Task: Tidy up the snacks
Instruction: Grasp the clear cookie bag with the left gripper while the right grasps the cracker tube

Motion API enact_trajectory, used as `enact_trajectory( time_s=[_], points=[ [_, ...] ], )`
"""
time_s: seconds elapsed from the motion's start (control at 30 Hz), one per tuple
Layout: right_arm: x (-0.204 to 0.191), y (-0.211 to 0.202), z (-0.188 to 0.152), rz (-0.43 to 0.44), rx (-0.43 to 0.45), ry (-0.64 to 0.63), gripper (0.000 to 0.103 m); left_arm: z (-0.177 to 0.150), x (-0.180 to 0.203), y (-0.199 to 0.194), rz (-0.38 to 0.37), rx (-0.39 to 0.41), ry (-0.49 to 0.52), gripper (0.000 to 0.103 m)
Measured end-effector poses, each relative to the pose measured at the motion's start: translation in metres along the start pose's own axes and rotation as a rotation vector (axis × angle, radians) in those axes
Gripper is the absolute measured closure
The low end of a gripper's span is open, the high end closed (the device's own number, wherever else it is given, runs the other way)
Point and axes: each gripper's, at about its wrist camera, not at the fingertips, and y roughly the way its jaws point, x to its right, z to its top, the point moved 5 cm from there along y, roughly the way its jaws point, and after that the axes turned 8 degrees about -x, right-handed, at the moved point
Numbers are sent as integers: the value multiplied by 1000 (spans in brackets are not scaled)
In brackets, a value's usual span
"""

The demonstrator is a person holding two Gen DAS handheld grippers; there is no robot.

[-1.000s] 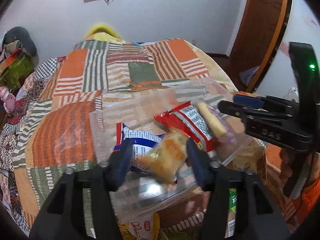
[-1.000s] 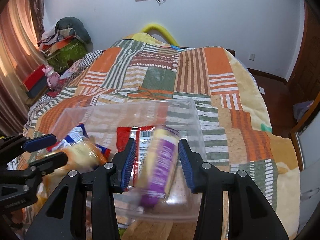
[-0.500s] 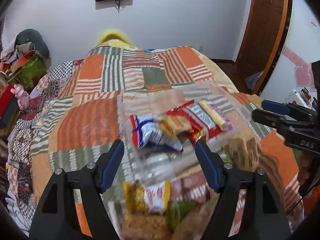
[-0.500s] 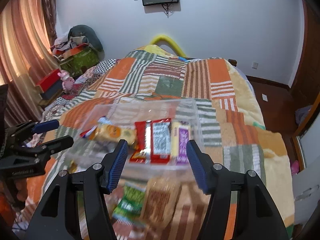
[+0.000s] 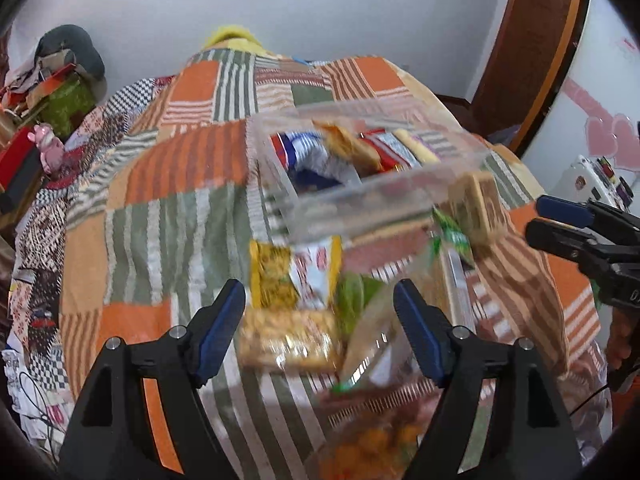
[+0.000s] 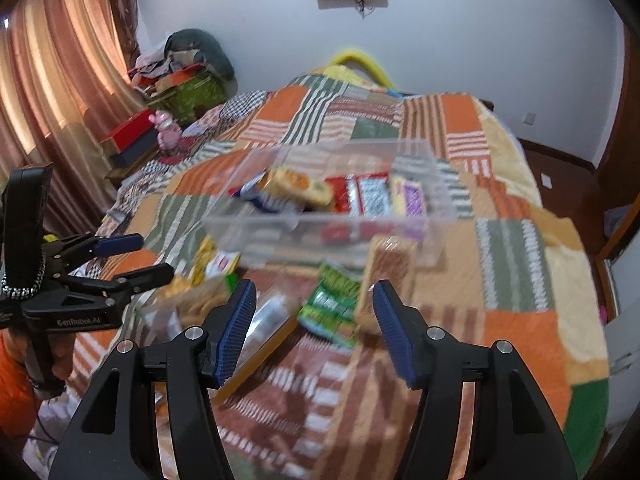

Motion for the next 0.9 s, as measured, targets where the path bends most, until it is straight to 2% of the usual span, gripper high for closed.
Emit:
enact_trajectory(
  time_s=[0.2,0.47,0.53,0.9],
  points=[
    [-22,25,-13,40,-68,-6,46,-20,6,4,-24,-25,12,26],
    [-39,54,-22,68,-146,-24,45,-24,4,5,-43,-27,1,25],
    [-37,56,-23,72,-147,-18,41,-25,4,7,-50,-31,-3,25],
    [-4,42,-38,38,-156,31,40,-25,30,27,-110,-62,50,25]
  ],
)
